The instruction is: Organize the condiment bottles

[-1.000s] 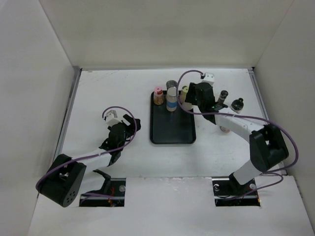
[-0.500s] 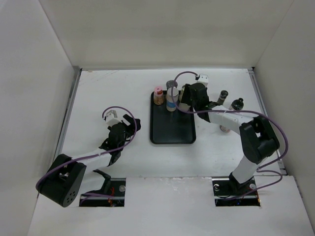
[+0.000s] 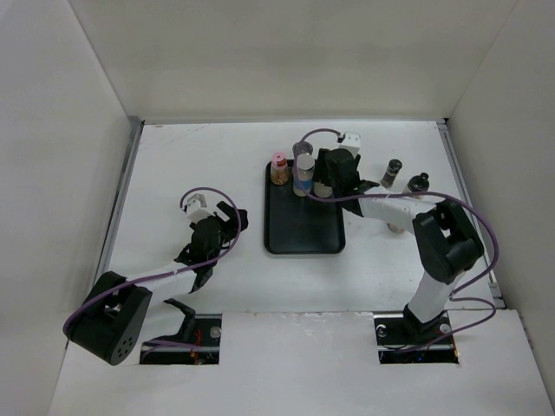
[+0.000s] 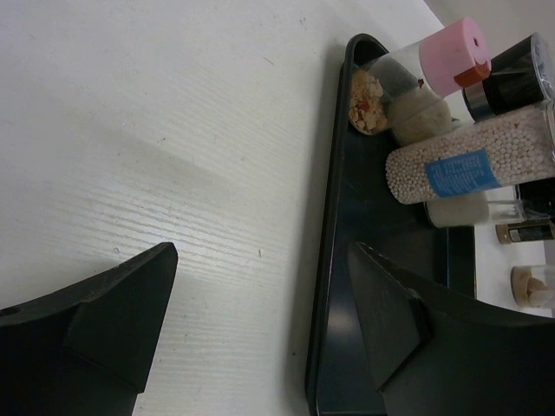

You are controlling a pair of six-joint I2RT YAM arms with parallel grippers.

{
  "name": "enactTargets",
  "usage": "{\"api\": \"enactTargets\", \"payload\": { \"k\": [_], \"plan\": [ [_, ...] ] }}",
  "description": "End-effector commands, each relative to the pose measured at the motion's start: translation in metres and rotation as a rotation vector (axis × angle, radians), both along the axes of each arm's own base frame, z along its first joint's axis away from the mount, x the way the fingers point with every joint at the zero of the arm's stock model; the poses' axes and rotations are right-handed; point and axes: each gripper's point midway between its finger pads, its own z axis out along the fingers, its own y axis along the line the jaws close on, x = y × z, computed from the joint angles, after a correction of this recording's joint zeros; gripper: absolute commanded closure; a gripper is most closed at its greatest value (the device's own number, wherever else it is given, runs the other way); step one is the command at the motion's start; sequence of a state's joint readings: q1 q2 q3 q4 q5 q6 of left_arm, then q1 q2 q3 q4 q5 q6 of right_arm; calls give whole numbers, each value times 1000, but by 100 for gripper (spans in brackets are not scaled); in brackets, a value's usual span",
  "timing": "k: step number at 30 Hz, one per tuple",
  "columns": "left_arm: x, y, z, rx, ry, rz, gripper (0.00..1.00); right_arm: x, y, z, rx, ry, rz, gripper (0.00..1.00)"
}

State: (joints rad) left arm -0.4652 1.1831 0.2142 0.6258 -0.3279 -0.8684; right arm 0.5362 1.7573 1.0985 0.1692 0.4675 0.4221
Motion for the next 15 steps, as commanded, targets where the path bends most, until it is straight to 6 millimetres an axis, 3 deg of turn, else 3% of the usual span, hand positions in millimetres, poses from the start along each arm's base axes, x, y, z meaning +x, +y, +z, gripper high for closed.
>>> {"api": "enactTargets", "payload": {
  "k": [1,9,15],
  "plan": [
    [7,-5,19,-41,-62,-4,21,13,6,62,68,-159,-32,25],
    [7,-5,18,-41,-60,-7,21,-1,-6,71,67,-155,-48,22],
    [6,-5,19,-43,-65,-5,21,-31,-33,78,77,-159,-82,22]
  ]
}}
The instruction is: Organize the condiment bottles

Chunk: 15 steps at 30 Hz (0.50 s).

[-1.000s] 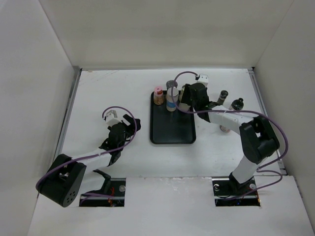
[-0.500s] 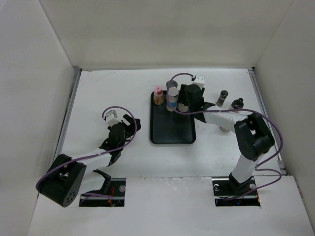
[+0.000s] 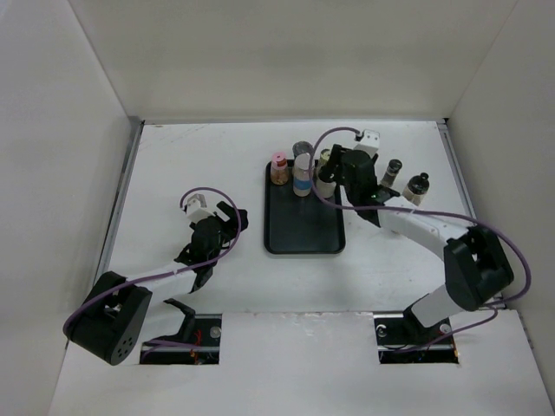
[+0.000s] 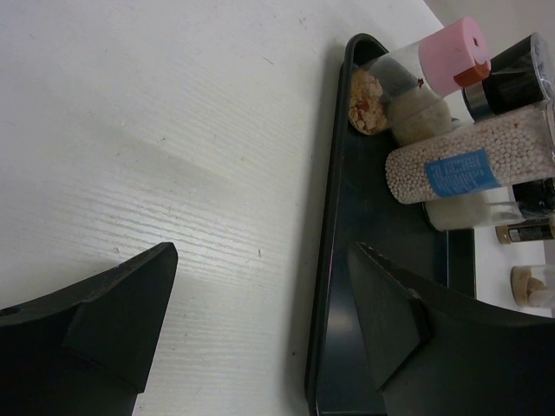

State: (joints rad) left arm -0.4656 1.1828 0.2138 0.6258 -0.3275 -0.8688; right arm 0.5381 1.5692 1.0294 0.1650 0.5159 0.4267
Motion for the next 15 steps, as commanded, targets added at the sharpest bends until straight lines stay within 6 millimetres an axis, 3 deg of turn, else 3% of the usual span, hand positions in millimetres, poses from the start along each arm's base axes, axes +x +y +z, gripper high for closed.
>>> {"api": "enactTargets", "payload": {
  "k": [1,5,8,13,15],
  "plan": [
    [6,-5,20,-43,-65,-6,21,-16,-22,22,35,-53,-51,22],
    [6,-8,20,-41,-65,-11,21,-30,-81,32,41,-76,-168,21],
    [6,-8,19,-44,-63,-13,21,-42,-139,36,25,-74,-306,13],
    [6,-8,19,-42,-64,-12,21,-55,-219,20,-84,26,-504,3],
    [5,-10,18,-44,-60,-19,21,-52,-234,13,-112,71,-522,2]
  ]
}}
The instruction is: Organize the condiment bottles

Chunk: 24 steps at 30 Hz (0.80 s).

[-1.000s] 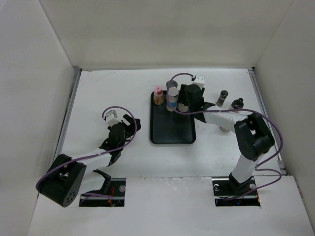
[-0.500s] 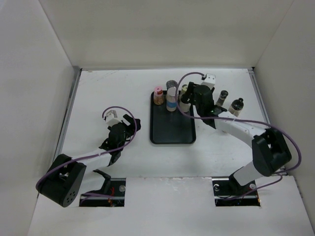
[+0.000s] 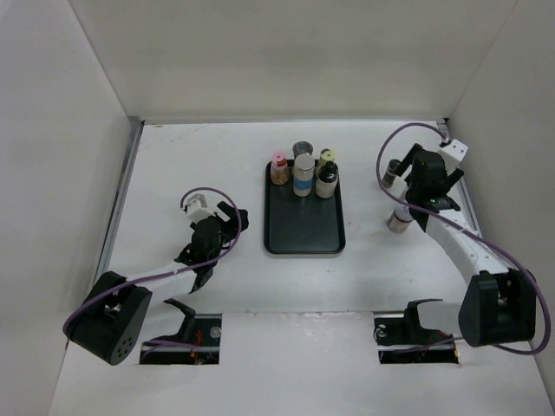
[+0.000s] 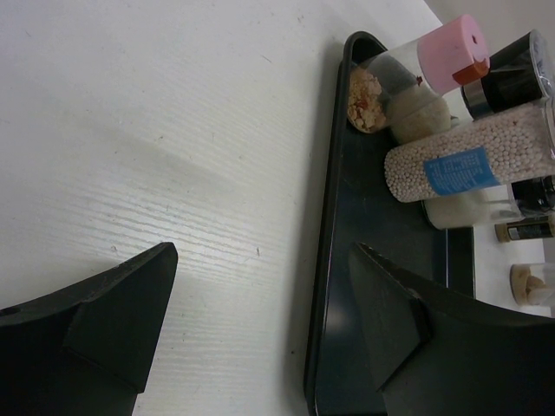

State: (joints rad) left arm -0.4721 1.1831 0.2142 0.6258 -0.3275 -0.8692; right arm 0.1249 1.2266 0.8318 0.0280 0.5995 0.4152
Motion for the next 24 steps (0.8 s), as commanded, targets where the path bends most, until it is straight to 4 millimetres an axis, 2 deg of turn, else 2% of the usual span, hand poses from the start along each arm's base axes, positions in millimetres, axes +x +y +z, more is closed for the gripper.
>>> {"api": "enactTargets", "payload": {
  "k": [1,9,15,22,24],
  "plan": [
    [6,-9,19,-45,-61,-15,21,0,-23,-17,-56,127,-35,2],
    [6,-10,20,-44,-65,-14,21,25,-24,-47,-24,194,7,4],
    [6,-12,18,-45,-61,-23,21,41,-35,-54,-8,138,-14,15],
    [6,-11,20,-48,-65,-20,21,44,-39,-68,-6,179,-32,22],
    [6,-10,19,-46,-63,-15,21,43,-39,-73,-3,198,-31,28]
  ]
}}
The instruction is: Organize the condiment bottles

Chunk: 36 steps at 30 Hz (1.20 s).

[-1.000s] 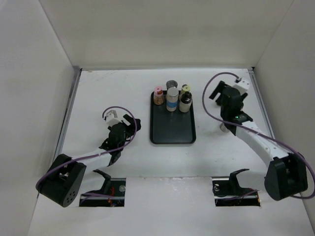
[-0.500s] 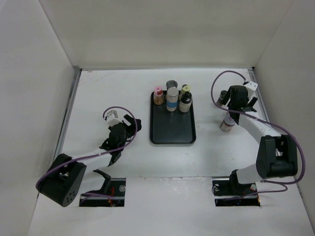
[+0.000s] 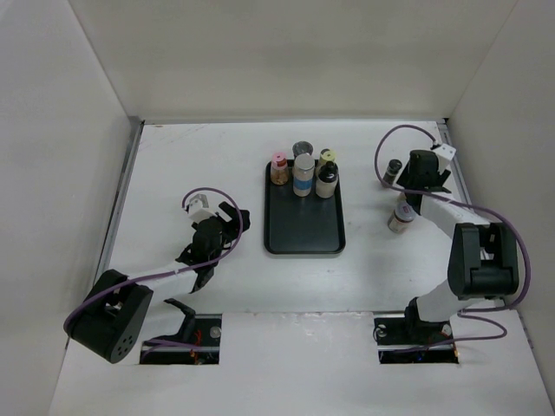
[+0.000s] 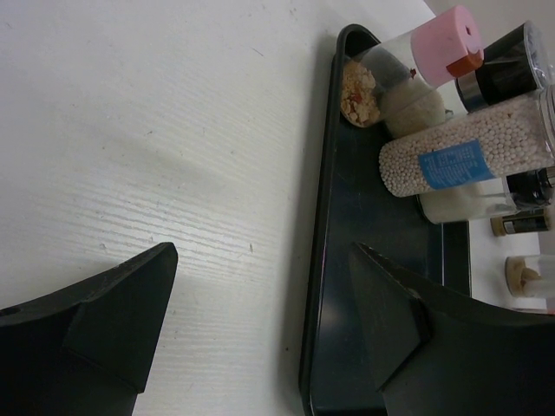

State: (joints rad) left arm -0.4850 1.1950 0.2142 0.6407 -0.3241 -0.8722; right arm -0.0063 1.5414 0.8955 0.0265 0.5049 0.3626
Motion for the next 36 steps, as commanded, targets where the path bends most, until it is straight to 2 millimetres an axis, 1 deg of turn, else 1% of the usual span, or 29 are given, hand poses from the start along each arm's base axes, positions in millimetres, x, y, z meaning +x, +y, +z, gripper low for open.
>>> {"api": "enactTargets", "payload": {
  "k": [1,3,5,7,9,10,11,12,13,16,21,23,25,26,31,34,36],
  "plan": [
    [7,-4,18,-40,-56,-1,21,17,-2,22,6,-81,-10,33],
    [8,-4,17,-39,-55,0,21,16,-2,34,9,-122,-17,40],
    [7,-5,20,-43,-63,-3,21,11,-5,57,1,-197,-43,41],
    [7,-4,19,-41,-61,0,21,5,-1,87,-17,-277,-42,42],
    [8,-3,17,-39,-55,3,21,-1,9,113,-27,-341,-15,42],
    [8,-3,17,-40,-56,2,21,-4,14,122,-27,-362,-1,42],
    [7,-3,18,-43,-58,2,21,-8,23,132,-21,-388,21,42],
    [7,-3,20,-45,-64,2,21,-13,37,140,-9,-414,55,43],
    [7,-3,21,-45,-66,5,21,-16,46,144,-1,-424,80,43],
    [8,-2,18,-42,-57,4,21,-27,91,143,33,-421,200,43],
    [7,-3,20,-43,-63,5,21,-48,174,124,80,-372,421,42],
    [8,-3,18,-42,-57,2,21,-54,204,118,102,-355,500,42],
    [7,-6,19,-44,-61,-4,21,-54,229,114,118,-344,572,42],
    [7,-6,20,-44,-63,-4,21,-51,238,111,125,-340,591,41],
    [7,-2,19,-45,-63,5,21,-32,267,96,132,-321,643,41],
    [7,-1,22,-46,-72,11,21,-21,275,85,117,-310,645,41],
    [7,-1,20,-44,-64,8,21,-16,276,81,99,-302,648,40]
  ]
}}
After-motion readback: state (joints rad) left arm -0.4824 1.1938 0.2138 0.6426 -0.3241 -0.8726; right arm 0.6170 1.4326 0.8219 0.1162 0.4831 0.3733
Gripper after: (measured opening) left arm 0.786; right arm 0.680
